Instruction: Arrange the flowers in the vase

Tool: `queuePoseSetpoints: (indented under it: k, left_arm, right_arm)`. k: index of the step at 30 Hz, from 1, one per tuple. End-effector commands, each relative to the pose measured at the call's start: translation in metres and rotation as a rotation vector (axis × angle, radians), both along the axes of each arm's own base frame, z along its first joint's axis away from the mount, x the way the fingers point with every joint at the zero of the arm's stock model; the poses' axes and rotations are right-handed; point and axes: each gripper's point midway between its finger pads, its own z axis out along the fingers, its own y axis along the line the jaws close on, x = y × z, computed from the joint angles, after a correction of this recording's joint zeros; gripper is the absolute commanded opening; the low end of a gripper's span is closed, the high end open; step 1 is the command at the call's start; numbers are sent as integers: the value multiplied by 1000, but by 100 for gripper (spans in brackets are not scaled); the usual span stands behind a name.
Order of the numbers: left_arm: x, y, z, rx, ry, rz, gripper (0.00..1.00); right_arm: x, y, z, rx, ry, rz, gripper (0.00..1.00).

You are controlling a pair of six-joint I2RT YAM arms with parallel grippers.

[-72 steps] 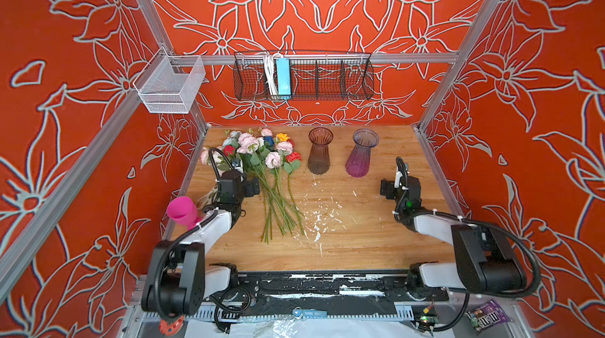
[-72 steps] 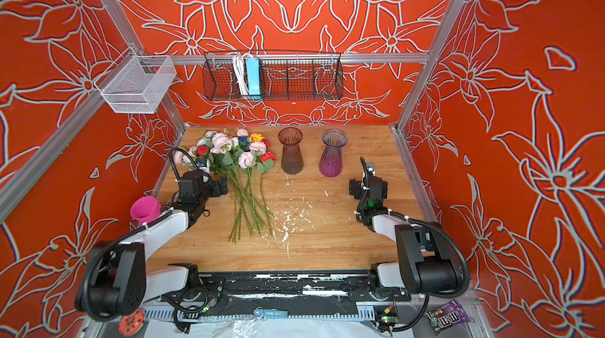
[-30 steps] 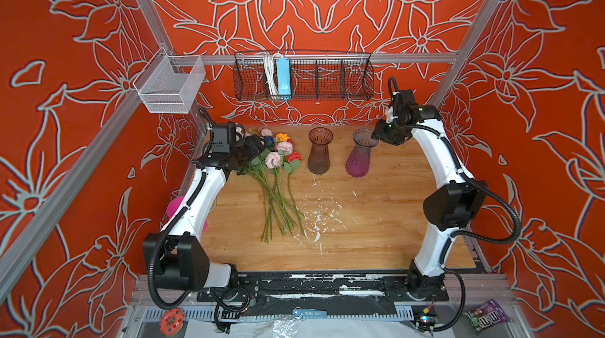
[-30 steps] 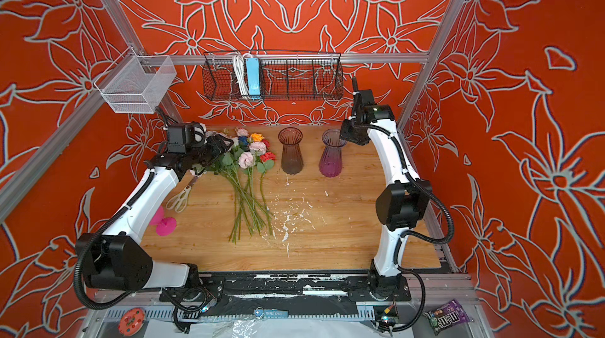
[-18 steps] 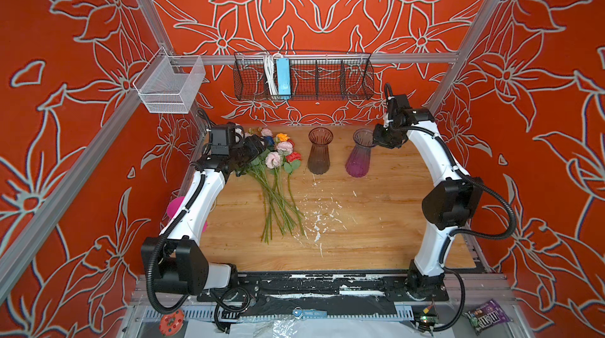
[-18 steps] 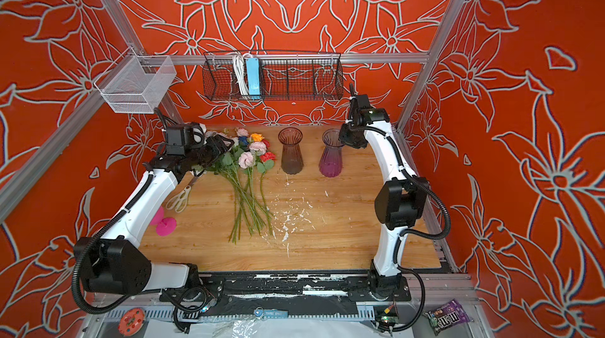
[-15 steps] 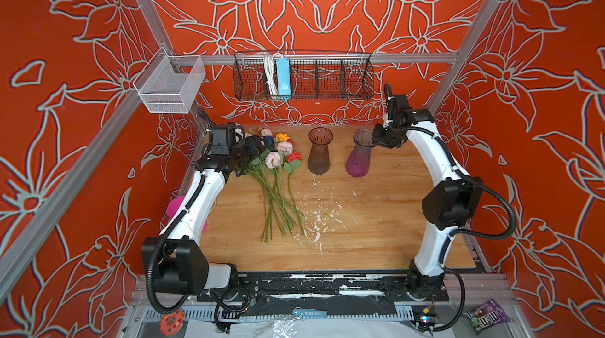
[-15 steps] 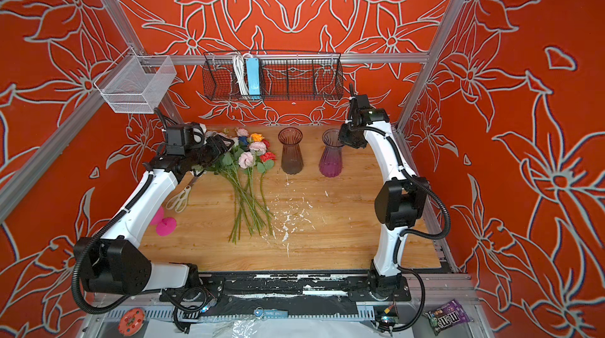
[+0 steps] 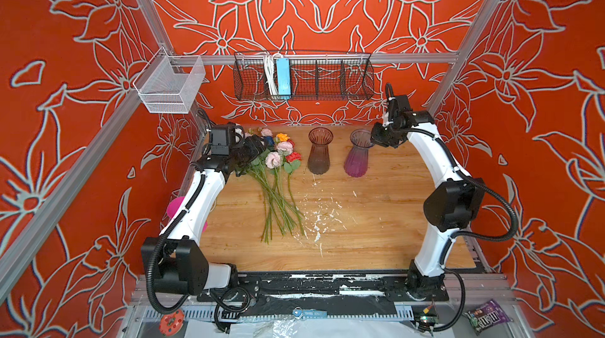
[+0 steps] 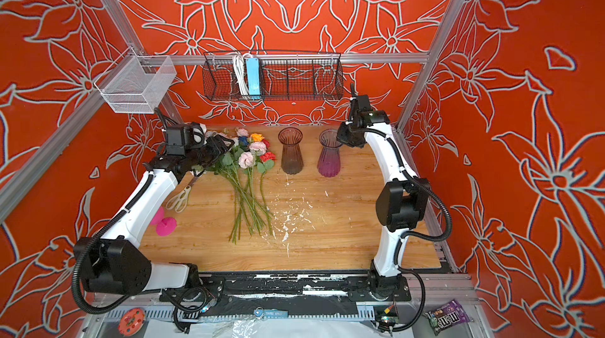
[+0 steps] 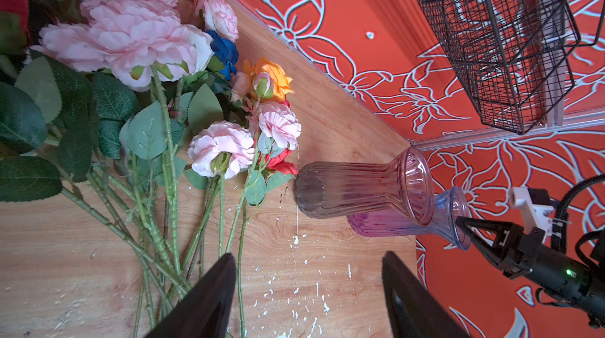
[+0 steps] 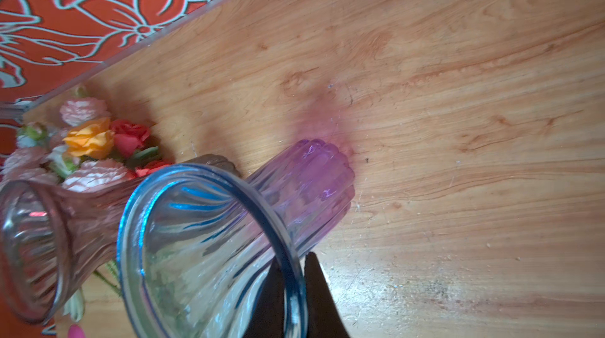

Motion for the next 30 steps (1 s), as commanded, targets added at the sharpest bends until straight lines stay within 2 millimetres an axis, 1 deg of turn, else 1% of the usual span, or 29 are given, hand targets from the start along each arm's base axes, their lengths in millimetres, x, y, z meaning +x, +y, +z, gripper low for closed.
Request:
queuePoseSetpoints:
  k: [1,3,5,11,16,18,21,24,25,27,30]
  left_arm:
    - [0,4,4,29,-16,9,71]
    - [0,5,0,33,-4,9,71]
    - [1,4,-2,33,6,6,70]
    - [4,3,-9,33,26,0,70]
    - [5,-1,-14,32,40,-14,69]
    - [5,-2,-15,39,45,-21,69]
    - [5,-5,-18,59,51,-26,69]
    - [5,-7,-20,69,60,-35,69]
    - [5,-8,-21,70,63,-38,69]
    - [5,-10,-22,74,66,-47,69]
    - [5,-11,-25,92,72,-49,70]
  right_arm:
    - [-15,16,42,81,-87,29,0]
    - [-25,25,49,90,-101,64,0]
    - [-36,32,48,80,-100,83,0]
    - [-68,55,41,120,-83,140,0]
    - [-97,78,31,161,-56,208,0]
    - [-107,82,25,174,-46,213,0]
    - [-117,83,16,179,-20,216,0]
    - [-120,87,17,194,-24,234,0]
    - [-121,90,17,200,-24,244,6]
    - [-121,91,19,195,-28,245,23]
    - [-122,91,27,195,-51,253,36]
